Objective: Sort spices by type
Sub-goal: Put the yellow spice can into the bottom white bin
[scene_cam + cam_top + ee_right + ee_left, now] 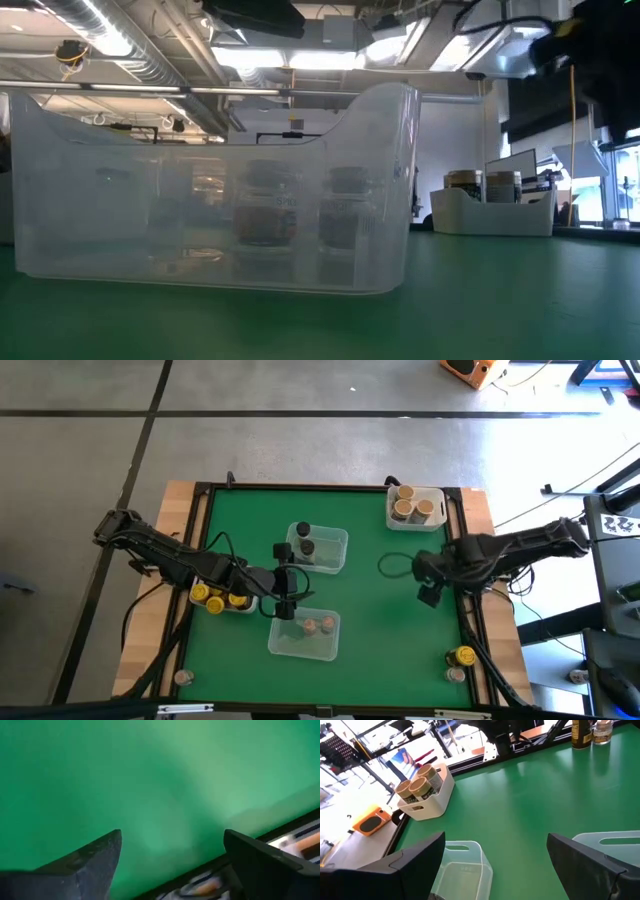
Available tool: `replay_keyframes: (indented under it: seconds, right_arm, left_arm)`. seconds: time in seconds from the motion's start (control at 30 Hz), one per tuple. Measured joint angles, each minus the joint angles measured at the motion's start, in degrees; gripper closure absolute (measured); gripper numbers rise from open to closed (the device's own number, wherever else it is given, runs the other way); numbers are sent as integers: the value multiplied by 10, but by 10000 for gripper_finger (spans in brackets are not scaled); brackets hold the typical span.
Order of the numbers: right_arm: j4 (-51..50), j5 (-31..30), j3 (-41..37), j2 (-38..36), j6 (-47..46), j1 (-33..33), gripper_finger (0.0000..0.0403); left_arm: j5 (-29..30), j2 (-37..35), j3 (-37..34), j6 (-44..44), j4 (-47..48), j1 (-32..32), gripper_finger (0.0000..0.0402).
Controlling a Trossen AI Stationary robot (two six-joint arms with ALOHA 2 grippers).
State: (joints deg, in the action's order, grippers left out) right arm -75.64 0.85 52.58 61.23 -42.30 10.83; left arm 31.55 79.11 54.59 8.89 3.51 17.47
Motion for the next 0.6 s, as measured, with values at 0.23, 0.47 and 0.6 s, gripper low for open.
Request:
replay_keyframes:
  seconds: [0.23, 0.47, 0.6]
  right_arm:
    - [-33, 104, 0, 0, -150, 104, 52]
    - [-31, 195, 0, 0, -283, 186, 52]
    - [10, 244, 0, 0, -358, 230, 52]
  left_arm:
    - [0, 0, 0, 31, -35, 0, 53]
    - [0, 0, 0, 46, -38, 0, 53]
    - [0, 0, 0, 46, -38, 0, 53]
